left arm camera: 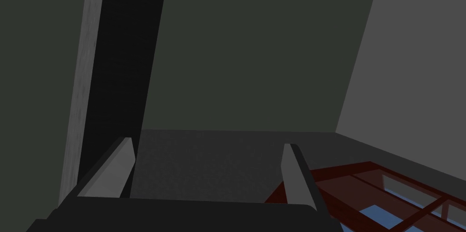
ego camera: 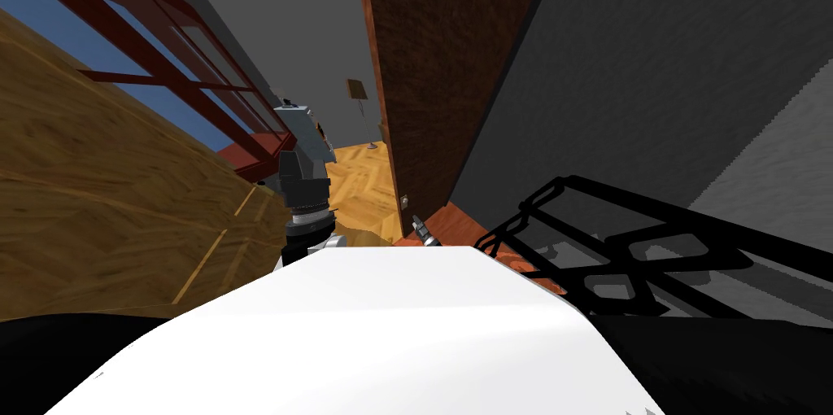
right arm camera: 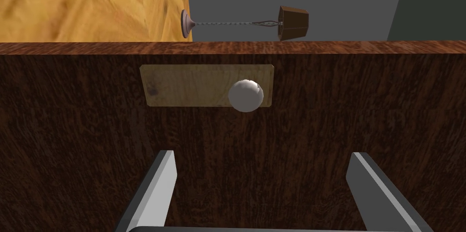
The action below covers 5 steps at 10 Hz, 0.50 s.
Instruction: Push the door open
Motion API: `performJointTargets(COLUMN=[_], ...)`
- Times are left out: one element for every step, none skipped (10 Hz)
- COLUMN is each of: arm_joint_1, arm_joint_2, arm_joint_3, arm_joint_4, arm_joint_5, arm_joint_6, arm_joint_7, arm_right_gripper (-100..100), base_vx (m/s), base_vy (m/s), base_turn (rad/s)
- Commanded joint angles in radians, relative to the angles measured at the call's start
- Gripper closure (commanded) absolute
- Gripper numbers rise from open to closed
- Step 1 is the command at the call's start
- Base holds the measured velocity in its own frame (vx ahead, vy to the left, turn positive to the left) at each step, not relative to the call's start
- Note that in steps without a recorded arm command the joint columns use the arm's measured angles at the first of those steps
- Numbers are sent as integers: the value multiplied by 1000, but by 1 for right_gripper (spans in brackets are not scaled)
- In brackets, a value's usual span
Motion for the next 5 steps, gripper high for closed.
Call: performJointTargets(arm_joint_1=[0, 0, 0, 0, 0], arm_joint_2=[-1, -1, -1, -1, -1], arm_joint_3=[1, 1, 1, 1, 1], arm_joint_4=[0, 0, 0, 0, 0], arm_joint_5=[0, 0, 0, 0, 0], arm_joint_6=[0, 0, 0, 0, 0], arm_joint_7=[-1, -1, -1, -1, -1], arm_right_gripper=[-100, -100, -100, -100, -100], base_vx=[-4, 0, 5, 5, -10], base_vy=[1, 0, -1, -1, 2], base_turn=[13, 0, -17, -16, 33])
